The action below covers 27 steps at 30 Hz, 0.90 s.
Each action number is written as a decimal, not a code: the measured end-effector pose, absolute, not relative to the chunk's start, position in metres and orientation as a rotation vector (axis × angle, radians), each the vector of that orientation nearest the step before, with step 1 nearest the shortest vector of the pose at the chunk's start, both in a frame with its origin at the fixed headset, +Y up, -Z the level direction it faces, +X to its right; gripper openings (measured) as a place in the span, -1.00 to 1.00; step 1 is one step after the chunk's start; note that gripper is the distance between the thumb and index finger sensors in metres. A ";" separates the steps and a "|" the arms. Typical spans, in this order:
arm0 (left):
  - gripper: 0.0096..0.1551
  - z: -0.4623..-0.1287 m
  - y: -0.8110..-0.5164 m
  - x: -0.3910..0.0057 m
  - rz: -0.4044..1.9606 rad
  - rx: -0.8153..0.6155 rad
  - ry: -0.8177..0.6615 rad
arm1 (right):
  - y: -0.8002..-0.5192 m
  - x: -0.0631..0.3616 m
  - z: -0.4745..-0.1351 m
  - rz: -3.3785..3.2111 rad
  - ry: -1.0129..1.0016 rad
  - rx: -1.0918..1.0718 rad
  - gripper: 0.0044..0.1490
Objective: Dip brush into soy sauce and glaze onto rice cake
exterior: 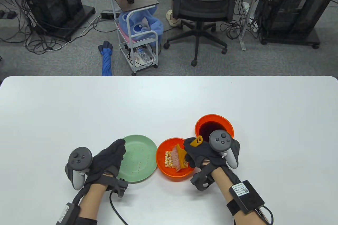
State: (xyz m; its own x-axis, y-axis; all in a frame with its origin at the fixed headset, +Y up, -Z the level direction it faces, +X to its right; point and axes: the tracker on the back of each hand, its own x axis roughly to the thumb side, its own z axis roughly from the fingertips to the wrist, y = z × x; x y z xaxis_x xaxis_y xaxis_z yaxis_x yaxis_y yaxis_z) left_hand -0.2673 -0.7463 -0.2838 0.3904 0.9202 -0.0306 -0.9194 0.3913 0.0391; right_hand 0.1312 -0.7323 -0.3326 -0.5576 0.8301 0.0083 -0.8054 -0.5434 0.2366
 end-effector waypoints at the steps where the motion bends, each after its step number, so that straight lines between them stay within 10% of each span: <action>1: -0.37 -0.284 -0.747 -0.268 1.172 0.017 0.053 | -0.732 0.136 -0.332 2.159 0.248 0.136 -0.42; 17: -0.37 -0.284 -0.747 -0.269 1.173 0.022 0.052 | -0.690 0.118 -0.324 2.204 0.165 0.224 -0.41; 27: -0.37 -0.283 -0.748 -0.269 1.175 0.025 0.048 | -0.717 0.087 -0.325 2.191 0.241 0.243 -0.41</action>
State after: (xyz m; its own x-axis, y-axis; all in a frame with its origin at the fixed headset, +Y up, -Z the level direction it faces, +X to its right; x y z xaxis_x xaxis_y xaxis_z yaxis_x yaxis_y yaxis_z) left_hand -0.2687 -0.7481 -0.2833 0.3847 0.9227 -0.0245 -0.9217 0.3854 0.0442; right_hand 0.0873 -0.7165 -0.3249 -0.5835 0.8075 0.0868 -0.7693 -0.5838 0.2594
